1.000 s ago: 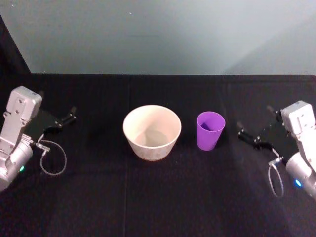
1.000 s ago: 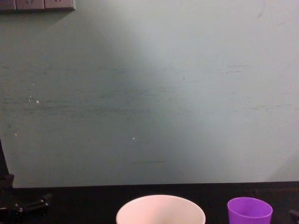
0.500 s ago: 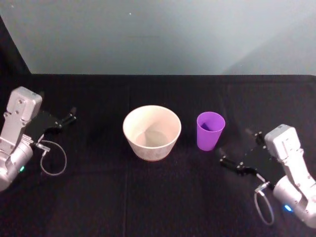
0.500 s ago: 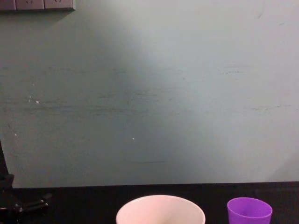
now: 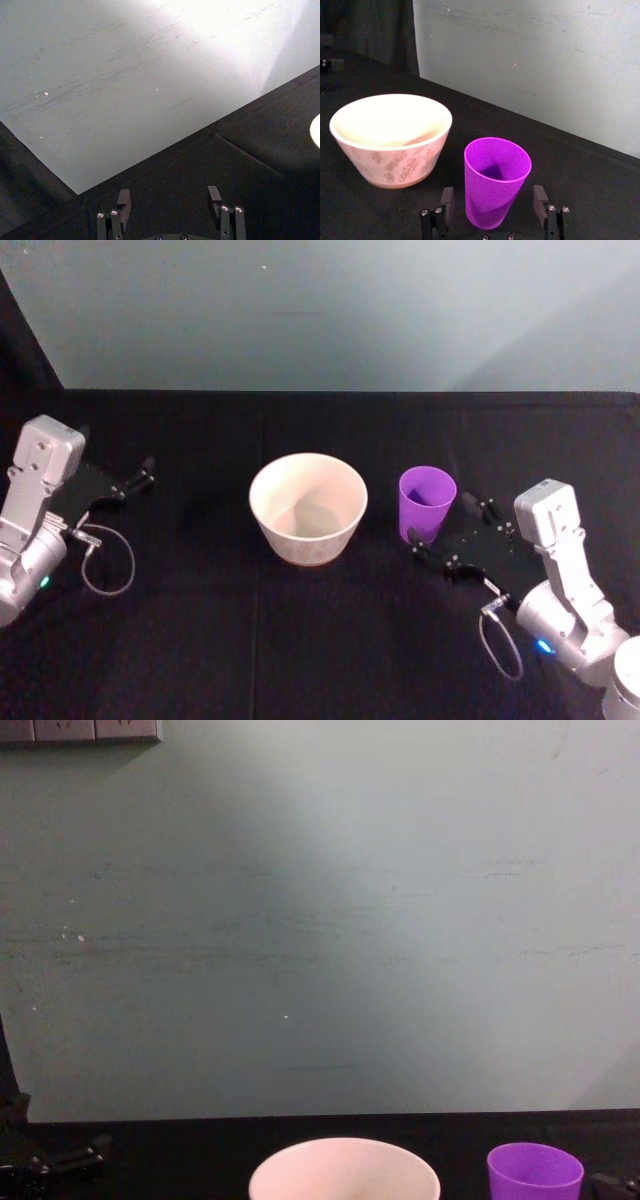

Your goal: Pick up the cup and pour the mung beans from the cup into the bowl.

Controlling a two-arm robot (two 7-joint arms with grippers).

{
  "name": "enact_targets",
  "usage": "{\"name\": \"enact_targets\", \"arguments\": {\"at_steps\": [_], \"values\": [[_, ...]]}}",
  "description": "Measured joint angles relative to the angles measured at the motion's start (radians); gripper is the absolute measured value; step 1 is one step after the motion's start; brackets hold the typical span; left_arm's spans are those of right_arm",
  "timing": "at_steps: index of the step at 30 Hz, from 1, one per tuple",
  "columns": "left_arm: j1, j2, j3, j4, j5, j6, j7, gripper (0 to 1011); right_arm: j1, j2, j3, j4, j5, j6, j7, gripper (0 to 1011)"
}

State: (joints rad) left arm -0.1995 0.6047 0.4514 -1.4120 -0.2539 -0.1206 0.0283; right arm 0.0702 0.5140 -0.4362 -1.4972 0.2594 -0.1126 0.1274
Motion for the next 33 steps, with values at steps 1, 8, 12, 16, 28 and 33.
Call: {"name": "enact_targets", "arguments": {"at_steps": [1, 8, 12, 16, 28, 33], "values": [[0.000, 0.000, 0.000, 0.000, 0.000, 0.000, 0.000, 1000, 0.002, -0.006, 0.001, 0.006, 0.001, -0.004, 0.002, 1003], [0.000, 0.000, 0.000, 0.000, 0.000, 0.000, 0.000, 1000, 0.021, -0.052, 0.018, 0.050, 0.021, -0.022, 0.031, 1003], [0.000, 0.000, 0.000, 0.000, 0.000, 0.000, 0.000, 1000, 0.027, -0.070, 0.028, 0.062, 0.031, -0.025, 0.046, 1003], [0.000, 0.000, 0.000, 0.000, 0.000, 0.000, 0.000, 1000, 0.034, -0.083, 0.036, 0.074, 0.033, -0.025, 0.055, 1003], [0.000, 0.000, 0.000, 0.000, 0.000, 0.000, 0.000, 1000, 0.061, -0.135, 0.059, 0.124, 0.053, -0.009, 0.100, 1003], [0.000, 0.000, 0.000, 0.000, 0.000, 0.000, 0.000, 1000, 0.062, -0.145, 0.067, 0.129, 0.048, -0.001, 0.105, 1003]]}}
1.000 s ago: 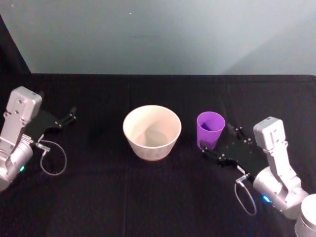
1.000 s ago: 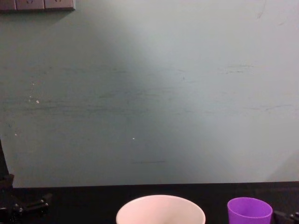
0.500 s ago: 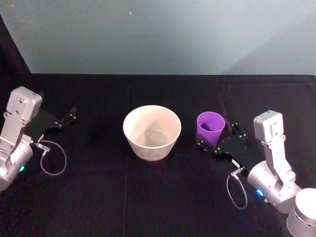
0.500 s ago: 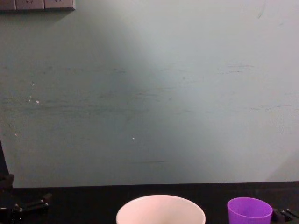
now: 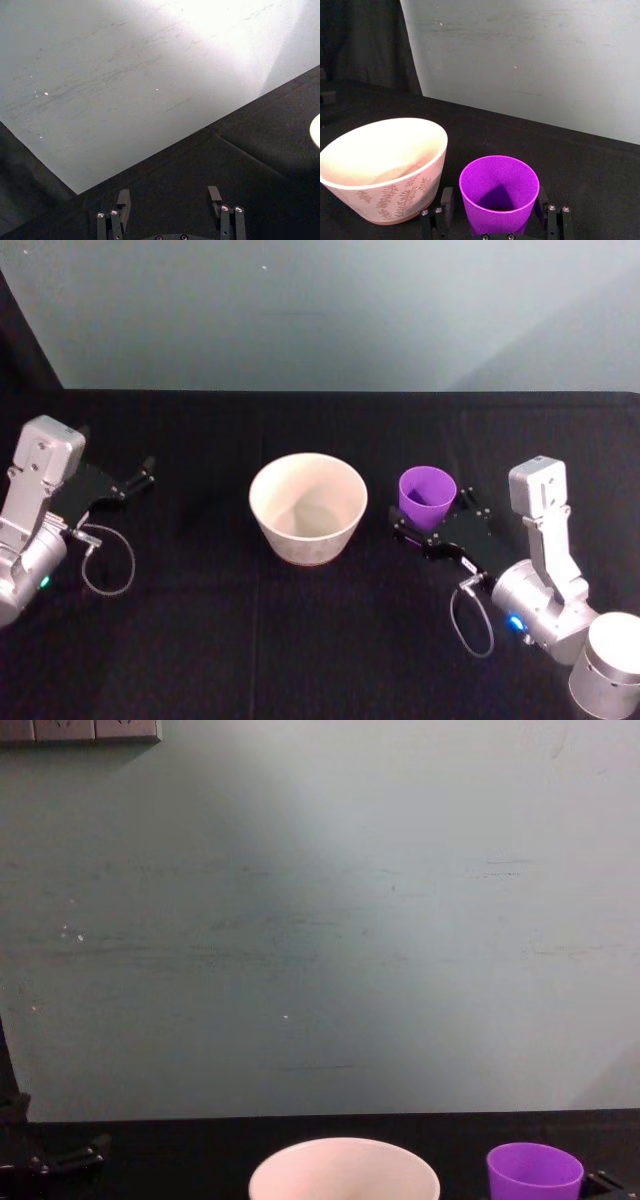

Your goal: Pick up the cup and pour the mung beans from the cup into the bowl.

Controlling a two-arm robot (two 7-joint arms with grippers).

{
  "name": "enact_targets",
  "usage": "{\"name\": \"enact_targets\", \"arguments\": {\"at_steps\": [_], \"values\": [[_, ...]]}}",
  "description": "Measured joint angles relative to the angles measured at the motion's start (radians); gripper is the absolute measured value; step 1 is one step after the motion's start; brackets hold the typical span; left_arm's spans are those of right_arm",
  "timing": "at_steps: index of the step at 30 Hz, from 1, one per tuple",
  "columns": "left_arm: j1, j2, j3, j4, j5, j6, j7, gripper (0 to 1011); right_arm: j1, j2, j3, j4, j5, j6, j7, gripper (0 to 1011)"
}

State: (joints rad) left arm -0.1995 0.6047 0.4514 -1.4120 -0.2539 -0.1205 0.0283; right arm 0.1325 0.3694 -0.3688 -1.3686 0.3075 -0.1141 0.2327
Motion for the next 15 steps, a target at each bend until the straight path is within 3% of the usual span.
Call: {"name": "enact_targets", "arguments": {"at_steps": [7, 11, 15], "values": [[0.000, 0.000, 0.000, 0.000, 0.000, 0.000, 0.000, 1000, -0.004, -0.012, 0.013, 0.003, -0.011, 0.004, 0.008, 994], [0.000, 0.000, 0.000, 0.000, 0.000, 0.000, 0.000, 1000, -0.005, -0.019, 0.021, 0.007, -0.017, 0.003, 0.012, 927], [0.000, 0.000, 0.000, 0.000, 0.000, 0.000, 0.000, 1000, -0.006, -0.028, 0.031, 0.013, -0.025, 0.000, 0.017, 795]]}}
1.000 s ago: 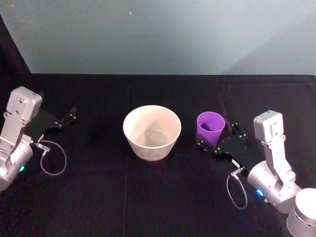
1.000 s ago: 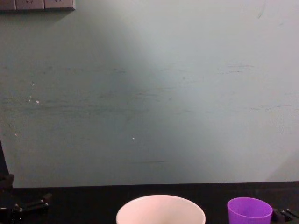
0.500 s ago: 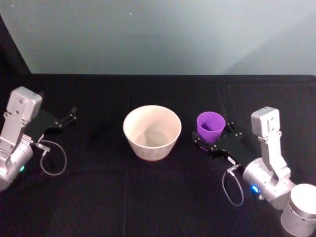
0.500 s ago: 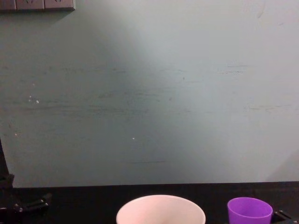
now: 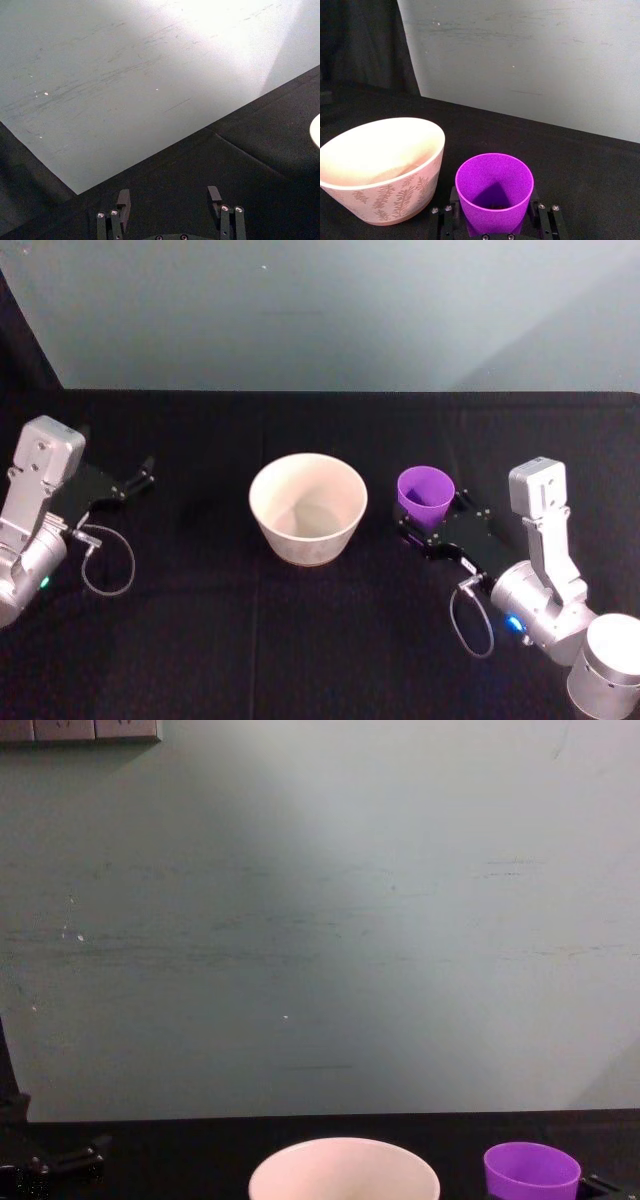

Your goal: Pick up the cup and pour the mung beans from the cup into the bowl.

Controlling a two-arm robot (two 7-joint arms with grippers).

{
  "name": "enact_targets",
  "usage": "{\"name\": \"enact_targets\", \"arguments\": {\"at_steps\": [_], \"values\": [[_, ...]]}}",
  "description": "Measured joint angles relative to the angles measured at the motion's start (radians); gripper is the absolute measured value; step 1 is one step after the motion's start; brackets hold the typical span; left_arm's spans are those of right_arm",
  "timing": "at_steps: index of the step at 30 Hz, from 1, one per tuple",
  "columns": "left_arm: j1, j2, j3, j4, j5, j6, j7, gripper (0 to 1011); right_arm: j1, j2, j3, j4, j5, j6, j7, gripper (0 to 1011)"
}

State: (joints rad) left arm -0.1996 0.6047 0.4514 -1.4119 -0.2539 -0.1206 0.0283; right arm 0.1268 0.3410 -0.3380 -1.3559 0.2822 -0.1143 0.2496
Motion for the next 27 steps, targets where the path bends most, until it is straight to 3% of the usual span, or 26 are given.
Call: {"name": "enact_targets", "arguments": {"at_steps": [7, 14, 18, 27], "values": [[0.000, 0.000, 0.000, 0.000, 0.000, 0.000, 0.000, 1000, -0.006, -0.008, 0.015, -0.008, -0.014, 0.001, 0.006, 743], [0.000, 0.000, 0.000, 0.000, 0.000, 0.000, 0.000, 1000, -0.025, -0.004, 0.040, -0.078, -0.027, 0.018, 0.008, 726], [0.000, 0.000, 0.000, 0.000, 0.000, 0.000, 0.000, 1000, -0.034, 0.003, 0.060, -0.139, -0.030, 0.045, 0.011, 726], [0.000, 0.000, 0.000, 0.000, 0.000, 0.000, 0.000, 1000, -0.034, -0.003, 0.088, -0.204, -0.029, 0.118, 0.023, 726]]}}
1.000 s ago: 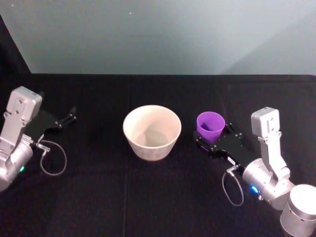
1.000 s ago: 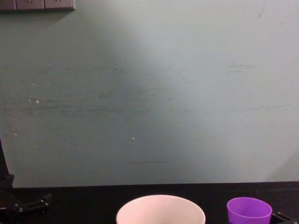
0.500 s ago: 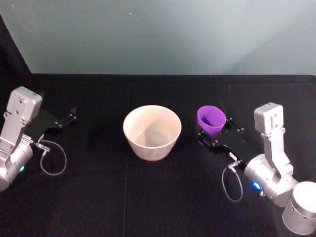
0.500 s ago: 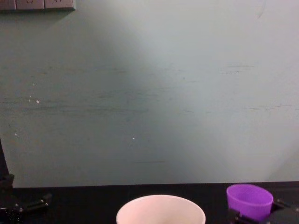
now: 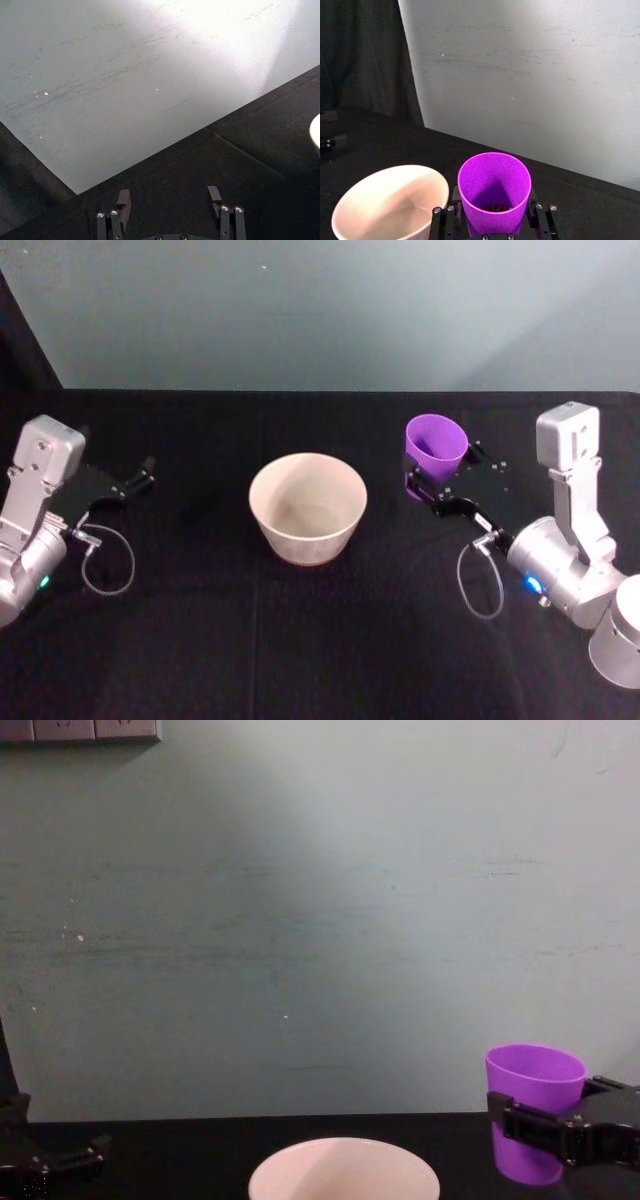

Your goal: Pick up the cup and pour the mung beans from the cup into the bowl.

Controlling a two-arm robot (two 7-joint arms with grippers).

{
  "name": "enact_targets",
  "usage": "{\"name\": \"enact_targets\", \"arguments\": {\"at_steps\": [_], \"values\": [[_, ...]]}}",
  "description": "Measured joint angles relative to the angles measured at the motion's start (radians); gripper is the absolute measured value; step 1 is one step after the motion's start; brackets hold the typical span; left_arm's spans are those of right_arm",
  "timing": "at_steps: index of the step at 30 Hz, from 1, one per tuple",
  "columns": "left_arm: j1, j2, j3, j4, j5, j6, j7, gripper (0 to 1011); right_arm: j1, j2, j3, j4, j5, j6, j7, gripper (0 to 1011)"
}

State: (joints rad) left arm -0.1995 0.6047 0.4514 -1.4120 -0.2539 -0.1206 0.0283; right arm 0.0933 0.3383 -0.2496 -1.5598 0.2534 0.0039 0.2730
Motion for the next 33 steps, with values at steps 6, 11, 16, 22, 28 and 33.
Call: {"name": "enact_targets", "arguments": {"at_steps": [6, 11, 16, 22, 28, 33], "values": [[0.000, 0.000, 0.000, 0.000, 0.000, 0.000, 0.000, 1000, 0.002, -0.005, 0.008, -0.011, 0.004, 0.029, 0.008, 726], [0.000, 0.000, 0.000, 0.000, 0.000, 0.000, 0.000, 1000, 0.002, -0.005, 0.007, -0.011, 0.004, 0.029, 0.008, 726], [0.000, 0.000, 0.000, 0.000, 0.000, 0.000, 0.000, 1000, 0.002, -0.004, 0.007, -0.011, 0.004, 0.027, 0.007, 726], [0.000, 0.000, 0.000, 0.000, 0.000, 0.000, 0.000, 1000, 0.002, -0.004, 0.006, -0.011, 0.004, 0.025, 0.007, 726], [0.000, 0.000, 0.000, 0.000, 0.000, 0.000, 0.000, 1000, 0.002, -0.003, 0.005, -0.010, 0.004, 0.024, 0.007, 726], [0.000, 0.000, 0.000, 0.000, 0.000, 0.000, 0.000, 1000, 0.002, -0.003, 0.005, -0.010, 0.004, 0.023, 0.006, 726]]}}
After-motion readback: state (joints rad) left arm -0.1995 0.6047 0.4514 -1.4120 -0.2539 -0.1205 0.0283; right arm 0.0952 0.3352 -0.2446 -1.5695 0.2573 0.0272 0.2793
